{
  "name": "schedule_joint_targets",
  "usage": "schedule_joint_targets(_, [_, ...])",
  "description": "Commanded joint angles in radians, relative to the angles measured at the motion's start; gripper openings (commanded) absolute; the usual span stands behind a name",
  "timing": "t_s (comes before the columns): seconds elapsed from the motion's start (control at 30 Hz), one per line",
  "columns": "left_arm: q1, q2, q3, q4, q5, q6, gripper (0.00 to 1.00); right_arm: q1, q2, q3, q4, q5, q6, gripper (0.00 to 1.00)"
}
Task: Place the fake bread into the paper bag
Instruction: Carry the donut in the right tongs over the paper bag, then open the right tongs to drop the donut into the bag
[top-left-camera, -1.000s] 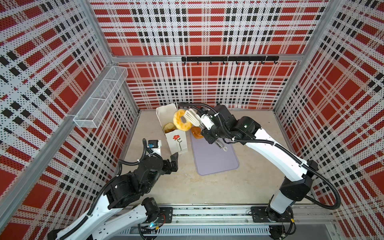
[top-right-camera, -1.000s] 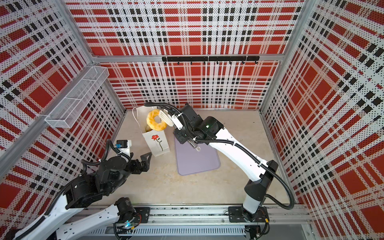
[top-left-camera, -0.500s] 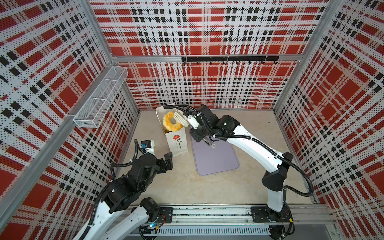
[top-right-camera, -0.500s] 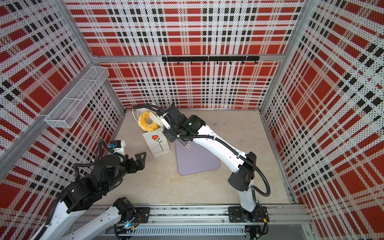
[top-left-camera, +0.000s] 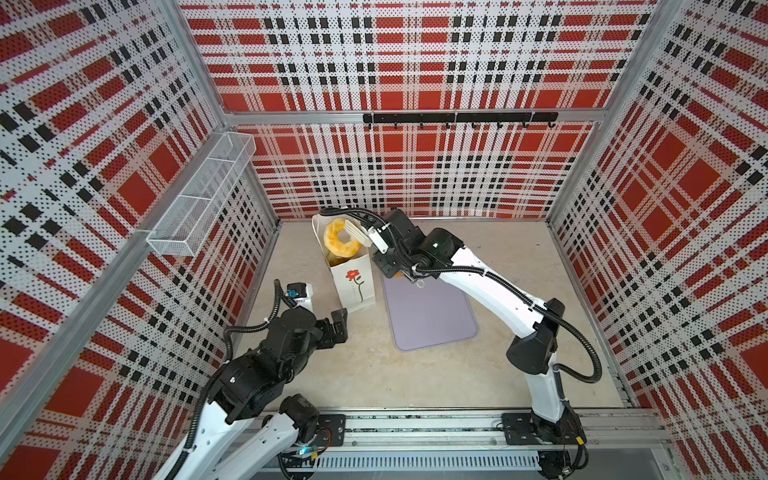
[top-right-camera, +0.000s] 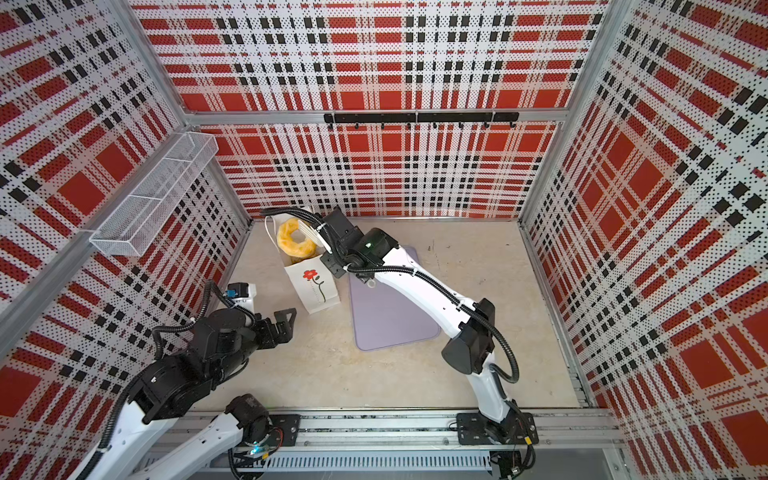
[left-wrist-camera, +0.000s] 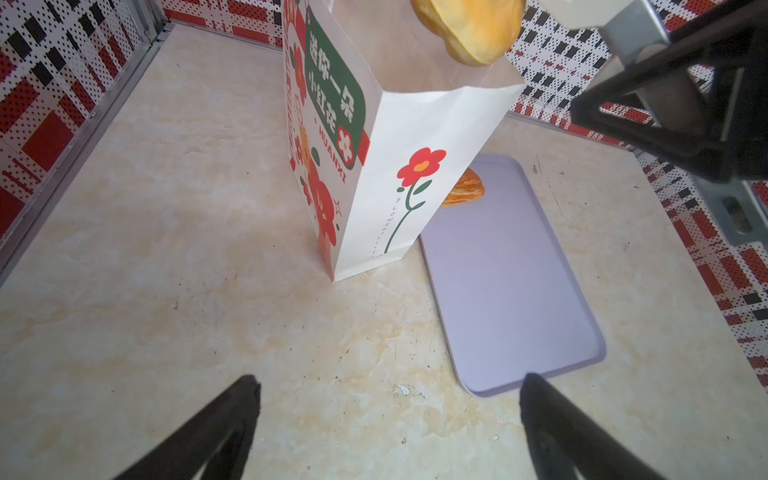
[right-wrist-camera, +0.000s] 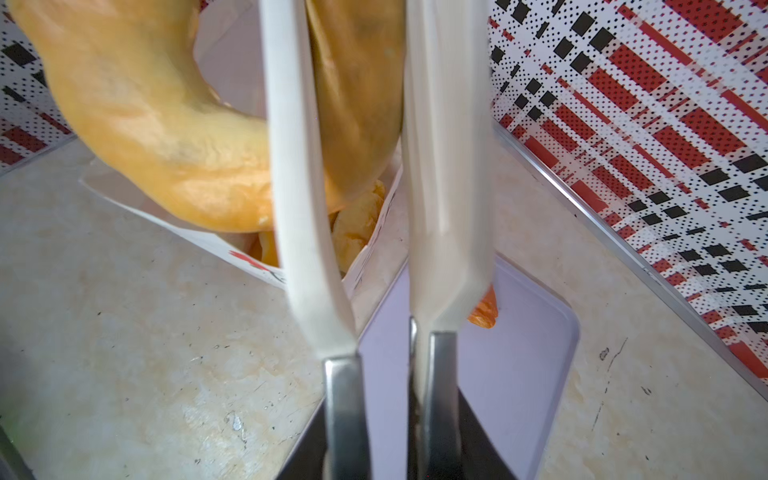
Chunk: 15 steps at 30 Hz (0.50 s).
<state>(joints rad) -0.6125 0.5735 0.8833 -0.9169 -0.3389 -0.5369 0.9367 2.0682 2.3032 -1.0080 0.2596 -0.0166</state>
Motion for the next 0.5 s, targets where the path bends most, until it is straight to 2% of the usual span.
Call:
schedule_joint_targets(0.0, [0.010,-0.012,-0.017,-0.002,0.011,0.002,0.99,0.006,0.016,0.056,0.070,0.055,-0.017,0.33])
schedule_joint_targets(0.23, [0.011,-0.016,-0.030,-0.001,0.019,-0.003,0.99,0.006,0.057,0.103,0.050,0.089,-0.023,0.36])
schedule_joint_targets(0.47, [0.012,-0.020,-0.034,-0.002,0.019,-0.003,0.99,0.007,0.072,0.118,0.029,0.101,-0.029,0.49])
